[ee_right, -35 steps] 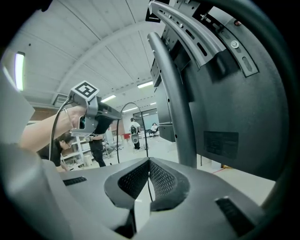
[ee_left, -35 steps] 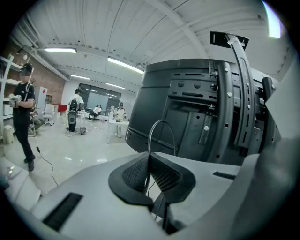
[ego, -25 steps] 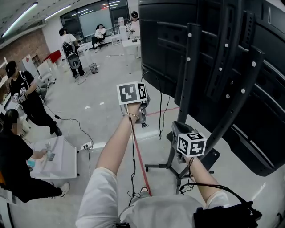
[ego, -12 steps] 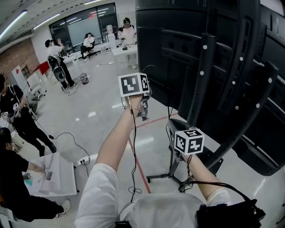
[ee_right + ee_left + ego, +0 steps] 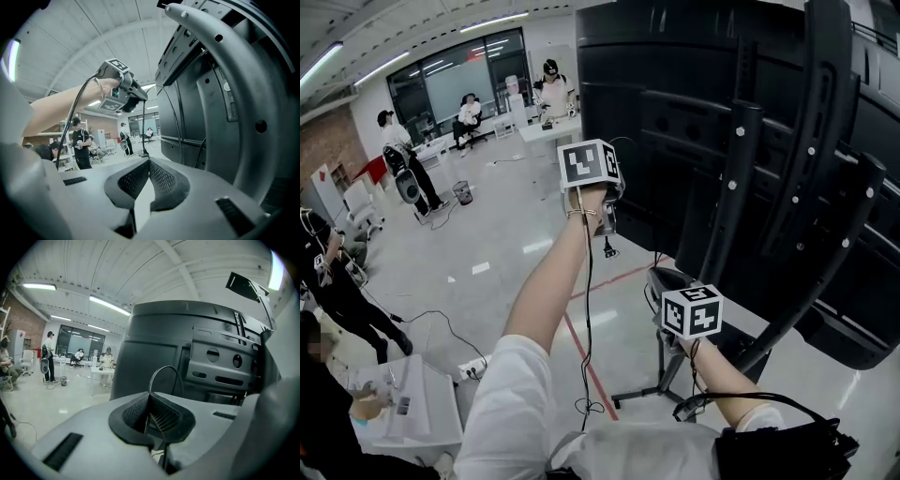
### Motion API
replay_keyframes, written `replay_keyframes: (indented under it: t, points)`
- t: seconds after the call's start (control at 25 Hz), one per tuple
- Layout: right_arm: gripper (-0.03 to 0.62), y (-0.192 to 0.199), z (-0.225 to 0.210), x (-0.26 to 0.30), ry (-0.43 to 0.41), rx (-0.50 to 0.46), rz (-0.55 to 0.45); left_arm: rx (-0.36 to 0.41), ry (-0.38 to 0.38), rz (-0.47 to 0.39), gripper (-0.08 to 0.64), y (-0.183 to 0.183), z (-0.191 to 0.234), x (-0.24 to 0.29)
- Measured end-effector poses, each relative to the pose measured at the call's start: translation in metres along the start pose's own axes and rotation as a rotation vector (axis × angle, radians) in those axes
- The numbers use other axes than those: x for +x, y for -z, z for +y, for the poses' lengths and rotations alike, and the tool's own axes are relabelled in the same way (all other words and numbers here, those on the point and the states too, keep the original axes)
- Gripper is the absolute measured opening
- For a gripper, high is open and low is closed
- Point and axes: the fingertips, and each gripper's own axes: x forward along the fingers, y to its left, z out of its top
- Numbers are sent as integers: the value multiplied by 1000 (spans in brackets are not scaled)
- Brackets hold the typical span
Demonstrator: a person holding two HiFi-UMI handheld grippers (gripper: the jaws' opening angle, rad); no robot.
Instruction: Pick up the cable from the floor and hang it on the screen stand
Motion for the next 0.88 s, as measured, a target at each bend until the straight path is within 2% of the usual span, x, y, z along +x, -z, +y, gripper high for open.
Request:
replay_keyframes:
  t: [0.4,0.88]
  points:
    - [17,1,-18,8,57,35,13,2,62,-30,8,-40,-12,20]
    - [17,1,-24,12,75,61,7,159,80,-163,8,-120,-52,-3]
